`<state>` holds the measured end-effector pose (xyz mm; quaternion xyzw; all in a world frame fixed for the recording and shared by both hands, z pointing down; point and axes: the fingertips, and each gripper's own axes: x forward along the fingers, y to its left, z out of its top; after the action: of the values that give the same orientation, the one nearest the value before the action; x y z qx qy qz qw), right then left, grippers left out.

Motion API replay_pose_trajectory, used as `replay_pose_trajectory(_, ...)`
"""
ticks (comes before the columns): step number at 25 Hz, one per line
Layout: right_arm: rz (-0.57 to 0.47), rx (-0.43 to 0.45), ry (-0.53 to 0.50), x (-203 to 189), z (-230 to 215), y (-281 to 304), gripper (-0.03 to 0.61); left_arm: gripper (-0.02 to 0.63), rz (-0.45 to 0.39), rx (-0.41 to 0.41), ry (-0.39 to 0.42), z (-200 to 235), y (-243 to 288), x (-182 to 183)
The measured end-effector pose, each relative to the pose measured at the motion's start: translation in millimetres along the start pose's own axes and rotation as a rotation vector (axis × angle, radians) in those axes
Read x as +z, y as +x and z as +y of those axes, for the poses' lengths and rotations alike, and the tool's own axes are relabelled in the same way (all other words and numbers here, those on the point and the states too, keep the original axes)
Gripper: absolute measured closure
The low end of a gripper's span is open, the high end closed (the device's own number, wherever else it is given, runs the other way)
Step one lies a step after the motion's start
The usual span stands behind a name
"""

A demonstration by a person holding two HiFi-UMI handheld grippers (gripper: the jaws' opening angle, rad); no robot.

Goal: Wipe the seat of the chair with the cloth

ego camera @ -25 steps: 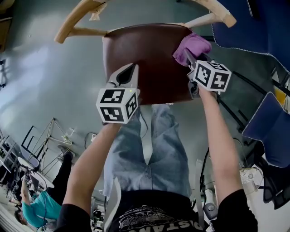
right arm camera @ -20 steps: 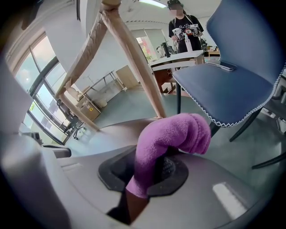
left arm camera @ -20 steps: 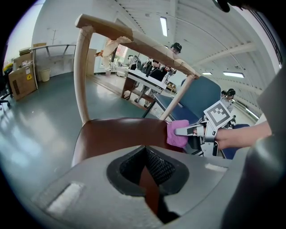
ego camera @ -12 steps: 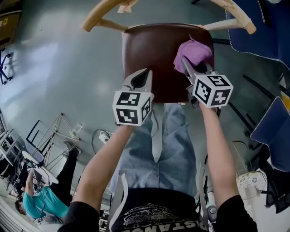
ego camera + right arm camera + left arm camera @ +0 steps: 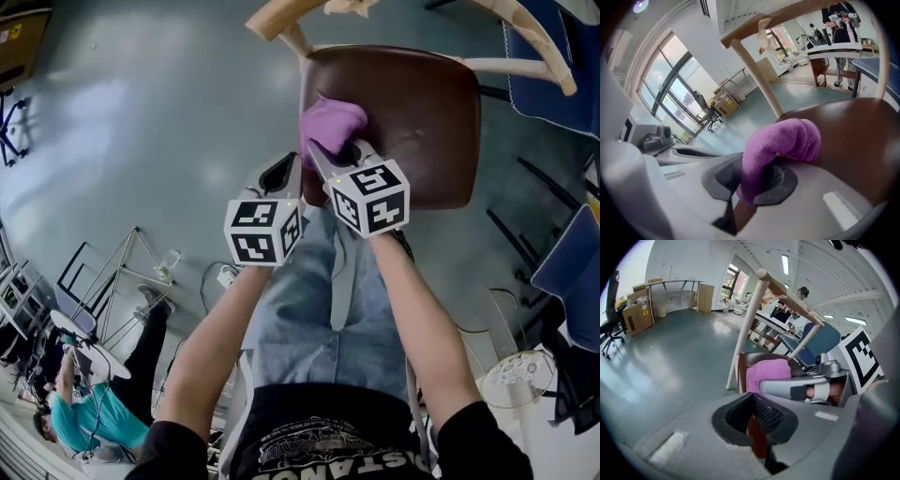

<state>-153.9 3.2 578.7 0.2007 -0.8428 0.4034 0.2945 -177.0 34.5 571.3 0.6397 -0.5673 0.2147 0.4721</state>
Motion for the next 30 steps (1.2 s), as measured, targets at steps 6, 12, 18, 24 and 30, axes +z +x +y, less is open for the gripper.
replay_pose_trajectory(6, 0.06, 0.003, -0.02, -18.9, 20.9, 26.7, 0.517, 0.62, -0.012, -0.003, -0.053, 20.5, -6.1, -2.5)
replay_pose_trajectory(12, 0.092, -0.023, -0.032, -31.0, 7.2, 13.7, 0.517, 0.618, -0.017, -0.031, -0.068, 0.2, 1.1, -11.3)
replay_pose_trajectory(18, 0.084, -0.052, -0.002, -37.1, -24.5, -10.6, 0.517, 0.618, -0.019, -0.051, -0.088, -28.0, 12.4, -17.8)
replay_pose_trajectory(24, 0.078, -0.076, 0.004, -44.0, -61.3, -46.9, 0.517, 0.618, -0.01, -0.062, -0.085, -66.6, 24.3, -25.4)
replay_pose_trajectory(30, 0.076, -0.095, 0.013, -55.7, -107.8, -90.5, 0.518, 0.618, -0.013, -0.057, -0.065, -108.7, 38.5, -32.3)
